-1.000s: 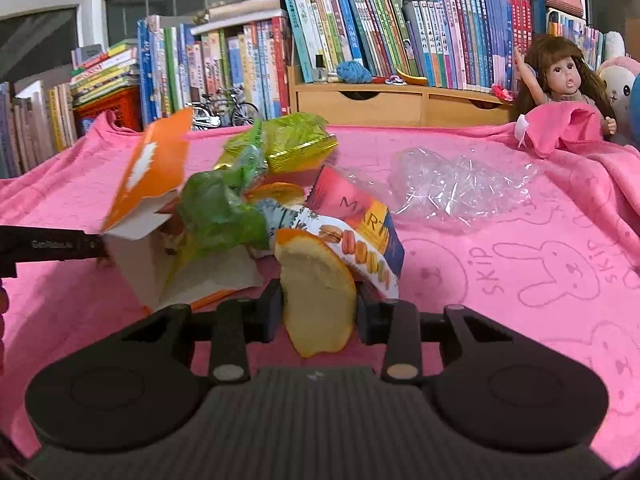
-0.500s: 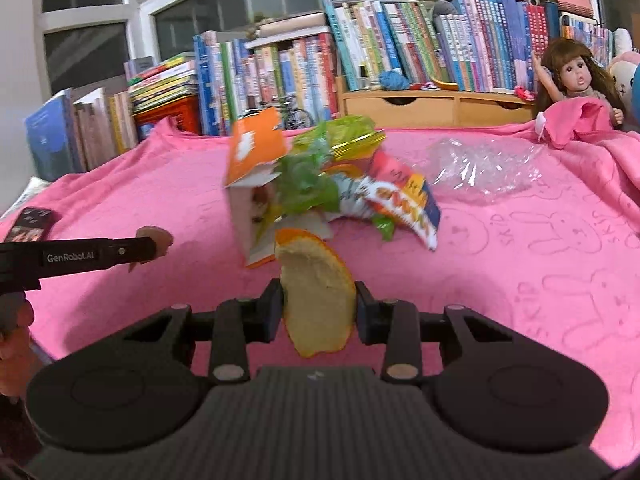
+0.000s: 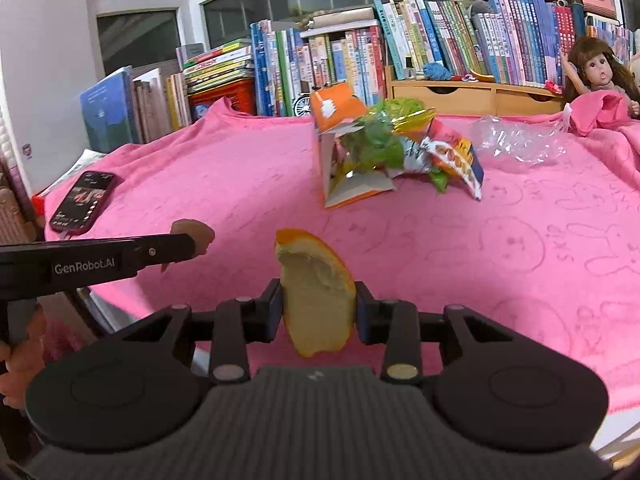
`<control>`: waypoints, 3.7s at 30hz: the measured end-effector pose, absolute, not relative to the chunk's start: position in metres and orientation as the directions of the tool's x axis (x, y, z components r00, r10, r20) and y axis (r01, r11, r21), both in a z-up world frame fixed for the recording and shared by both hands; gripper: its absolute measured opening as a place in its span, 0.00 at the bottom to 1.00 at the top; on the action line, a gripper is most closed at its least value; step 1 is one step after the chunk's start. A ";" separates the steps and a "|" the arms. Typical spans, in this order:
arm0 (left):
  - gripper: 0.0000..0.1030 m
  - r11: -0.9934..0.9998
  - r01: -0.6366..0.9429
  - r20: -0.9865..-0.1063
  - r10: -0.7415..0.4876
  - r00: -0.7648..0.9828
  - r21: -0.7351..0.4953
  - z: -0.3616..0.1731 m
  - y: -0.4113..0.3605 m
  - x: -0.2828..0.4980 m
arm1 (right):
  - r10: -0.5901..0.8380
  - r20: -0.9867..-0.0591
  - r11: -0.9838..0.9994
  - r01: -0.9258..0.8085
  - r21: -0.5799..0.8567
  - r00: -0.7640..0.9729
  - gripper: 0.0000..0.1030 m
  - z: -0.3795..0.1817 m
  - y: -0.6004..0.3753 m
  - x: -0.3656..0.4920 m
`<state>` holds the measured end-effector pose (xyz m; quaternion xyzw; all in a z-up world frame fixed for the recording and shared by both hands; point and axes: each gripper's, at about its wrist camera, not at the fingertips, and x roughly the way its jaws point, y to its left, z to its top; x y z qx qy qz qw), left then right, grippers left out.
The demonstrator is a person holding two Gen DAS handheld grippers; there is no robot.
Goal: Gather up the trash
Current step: 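Carry the chip and peel slice down into the bin and open both tools, then raise both open tools back over the towel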
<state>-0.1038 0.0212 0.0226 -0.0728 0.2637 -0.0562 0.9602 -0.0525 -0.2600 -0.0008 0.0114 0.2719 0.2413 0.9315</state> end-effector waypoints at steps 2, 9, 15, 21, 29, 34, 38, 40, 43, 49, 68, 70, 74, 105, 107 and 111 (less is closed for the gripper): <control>0.13 0.983 0.074 -0.506 -0.150 0.849 -0.169 0.021 0.022 -0.114 | 0.458 -0.509 0.882 -0.446 0.155 0.729 0.40 -0.004 -0.261 -0.060; 0.13 0.984 0.078 -0.561 -0.154 0.813 -0.157 0.008 0.023 -0.130 | 0.448 -0.548 0.886 -0.432 0.167 0.706 0.40 -0.019 -0.265 -0.080; 0.13 0.987 0.075 -0.633 -0.151 0.759 -0.146 -0.014 0.022 -0.135 | 0.437 -0.591 0.890 -0.421 0.175 0.678 0.40 -0.036 -0.266 -0.089; 0.13 0.987 0.072 -0.689 -0.150 0.709 -0.141 -0.036 0.019 -0.136 | 0.427 -0.636 0.896 -0.394 0.202 0.643 0.40 -0.057 -0.266 -0.091; 0.13 0.987 0.074 -0.748 -0.159 0.644 -0.145 -0.060 0.014 -0.131 | 0.415 -0.688 0.901 -0.372 0.222 0.596 0.41 -0.078 -0.263 -0.087; 0.13 0.988 0.064 -0.789 -0.148 0.596 -0.137 -0.078 0.009 -0.126 | 0.405 -0.727 0.906 -0.354 0.234 0.555 0.41 -0.098 -0.261 -0.084; 0.13 0.992 0.058 -0.826 -0.127 0.549 -0.114 -0.096 0.006 -0.119 | 0.385 -0.758 0.913 -0.337 0.229 0.527 0.41 -0.115 -0.260 -0.081; 0.13 0.993 0.051 -0.843 -0.118 0.524 -0.108 -0.105 0.005 -0.115 | 0.379 -0.771 0.916 -0.326 0.235 0.511 0.41 -0.123 -0.259 -0.079; 0.13 0.993 0.042 -0.862 -0.118 0.493 -0.112 -0.115 0.004 -0.111 | 0.372 -0.790 0.920 -0.306 0.245 0.487 0.41 -0.133 -0.258 -0.077; 0.13 0.995 0.029 -0.902 -0.098 0.421 -0.095 -0.138 0.003 -0.103 | 0.347 -0.832 0.929 -0.281 0.240 0.434 0.41 -0.157 -0.256 -0.072; 0.14 0.997 -0.001 -0.953 -0.072 0.296 -0.076 -0.177 -0.001 -0.098 | 0.330 -0.876 0.937 -0.239 0.257 0.353 0.43 -0.185 -0.252 -0.061; 0.14 0.997 -0.002 -0.953 -0.071 0.294 -0.075 -0.176 -0.001 -0.098 | 0.334 -0.874 0.935 -0.241 0.260 0.353 0.43 -0.184 -0.251 -0.061; 0.24 0.997 -0.008 -0.953 -0.067 0.296 -0.072 -0.175 -0.002 -0.098 | 0.336 -0.872 0.934 -0.247 0.259 0.357 0.53 -0.183 -0.249 -0.061; 0.67 0.974 0.152 -0.579 -0.223 0.784 -0.168 0.044 0.008 -0.081 | 0.337 -0.459 0.935 -0.348 0.063 0.822 0.72 0.016 -0.297 -0.037; 0.73 0.967 0.139 -0.550 -0.236 0.801 -0.213 0.052 0.008 -0.061 | 0.309 -0.439 0.948 -0.309 0.074 0.844 0.76 0.021 -0.303 -0.016; 0.80 0.965 0.112 -0.473 -0.215 0.855 -0.237 0.059 -0.001 -0.018 | 0.237 -0.424 0.968 -0.247 0.033 0.874 0.77 0.019 -0.312 0.027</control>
